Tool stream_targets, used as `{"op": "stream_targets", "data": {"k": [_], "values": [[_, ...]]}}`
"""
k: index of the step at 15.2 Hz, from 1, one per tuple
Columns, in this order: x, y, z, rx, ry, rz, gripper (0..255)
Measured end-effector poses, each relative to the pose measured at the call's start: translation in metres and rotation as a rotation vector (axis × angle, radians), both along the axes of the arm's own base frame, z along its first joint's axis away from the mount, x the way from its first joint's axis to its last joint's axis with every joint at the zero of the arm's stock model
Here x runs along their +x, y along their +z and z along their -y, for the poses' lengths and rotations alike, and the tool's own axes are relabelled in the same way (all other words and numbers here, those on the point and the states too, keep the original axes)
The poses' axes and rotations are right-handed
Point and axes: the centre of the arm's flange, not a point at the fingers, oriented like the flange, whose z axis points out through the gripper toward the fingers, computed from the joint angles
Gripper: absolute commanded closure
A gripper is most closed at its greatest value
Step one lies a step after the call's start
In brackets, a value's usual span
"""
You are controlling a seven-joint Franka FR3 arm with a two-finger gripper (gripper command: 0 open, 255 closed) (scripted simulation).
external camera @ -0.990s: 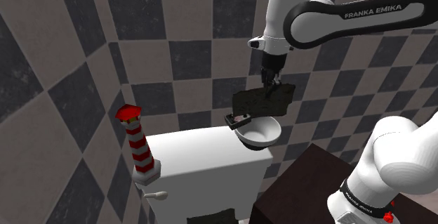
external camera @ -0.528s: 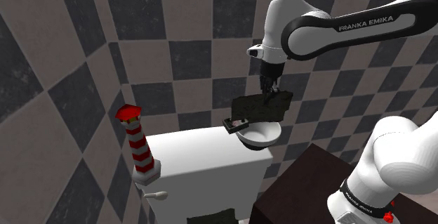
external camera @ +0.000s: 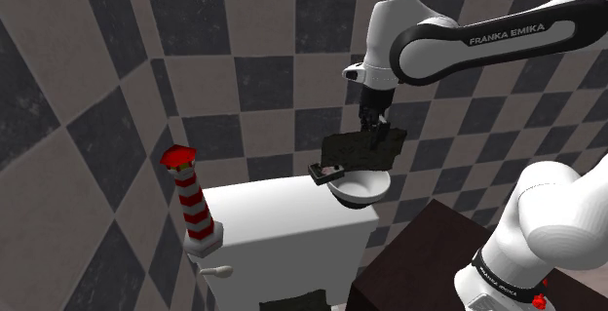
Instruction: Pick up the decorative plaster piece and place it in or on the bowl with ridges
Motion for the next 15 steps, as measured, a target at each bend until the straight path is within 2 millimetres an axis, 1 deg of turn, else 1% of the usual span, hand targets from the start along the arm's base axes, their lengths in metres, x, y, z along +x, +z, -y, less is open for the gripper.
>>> {"op": "stream_targets", "data": {"k": [4,5,8,9,11,15], "values": [[0.000,0.000,0.000,0.000,0.000,-0.001,0],[0.000,0.005,0.000,0.000,0.000,-0.001,0],[-0.001,0.039,0.000,0.000,0.001,0.000,0],[-0.002,0.044,-0.002,0.000,0.000,0.001,0],[-0.002,0.048,-0.003,0.000,0.000,0.000,0],[-0.001,0.050,-0.003,0.000,0.000,-0.001,0]]}}
